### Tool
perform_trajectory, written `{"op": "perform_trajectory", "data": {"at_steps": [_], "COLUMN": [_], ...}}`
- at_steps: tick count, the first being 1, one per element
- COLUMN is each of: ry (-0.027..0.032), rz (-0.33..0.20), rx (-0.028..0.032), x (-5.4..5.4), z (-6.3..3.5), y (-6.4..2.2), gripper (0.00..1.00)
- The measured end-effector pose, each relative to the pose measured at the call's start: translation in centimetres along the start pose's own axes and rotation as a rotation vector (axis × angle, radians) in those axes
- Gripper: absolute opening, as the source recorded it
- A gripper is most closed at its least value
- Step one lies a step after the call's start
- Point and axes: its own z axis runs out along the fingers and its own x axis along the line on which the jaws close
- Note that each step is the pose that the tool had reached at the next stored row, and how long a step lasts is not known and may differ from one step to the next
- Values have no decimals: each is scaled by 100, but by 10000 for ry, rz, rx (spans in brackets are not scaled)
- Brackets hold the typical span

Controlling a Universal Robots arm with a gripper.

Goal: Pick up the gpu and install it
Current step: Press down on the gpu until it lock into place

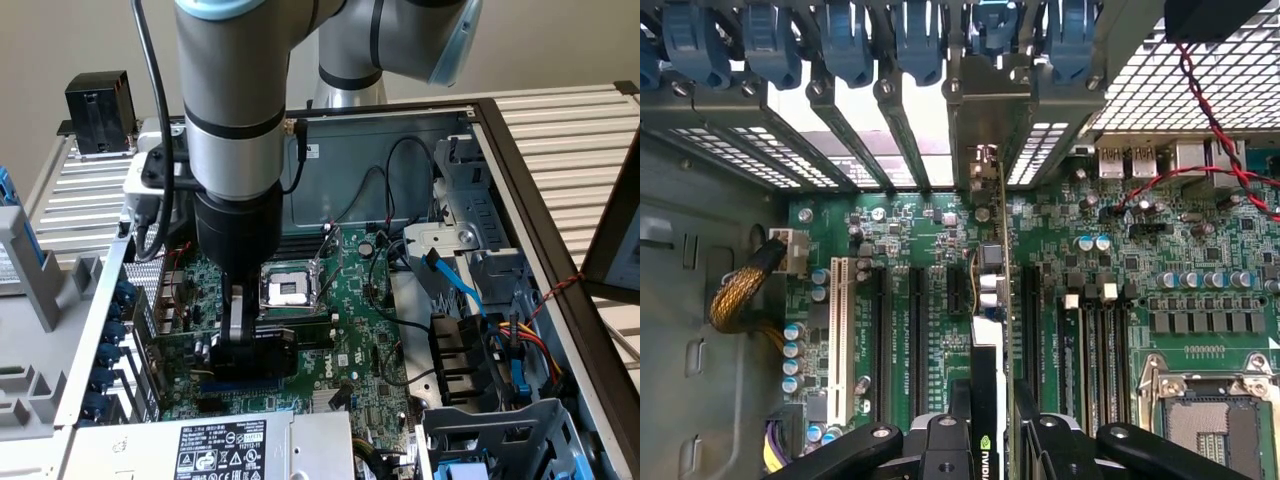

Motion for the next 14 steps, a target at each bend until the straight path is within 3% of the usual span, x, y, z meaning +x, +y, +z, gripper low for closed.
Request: {"op": "perform_trajectory", "data": {"at_steps": [14], "ry": [-1], "rz": [-3], "rx": [14], "x": [-1], "z": [6], "y": [-13], "gripper": [26]}}
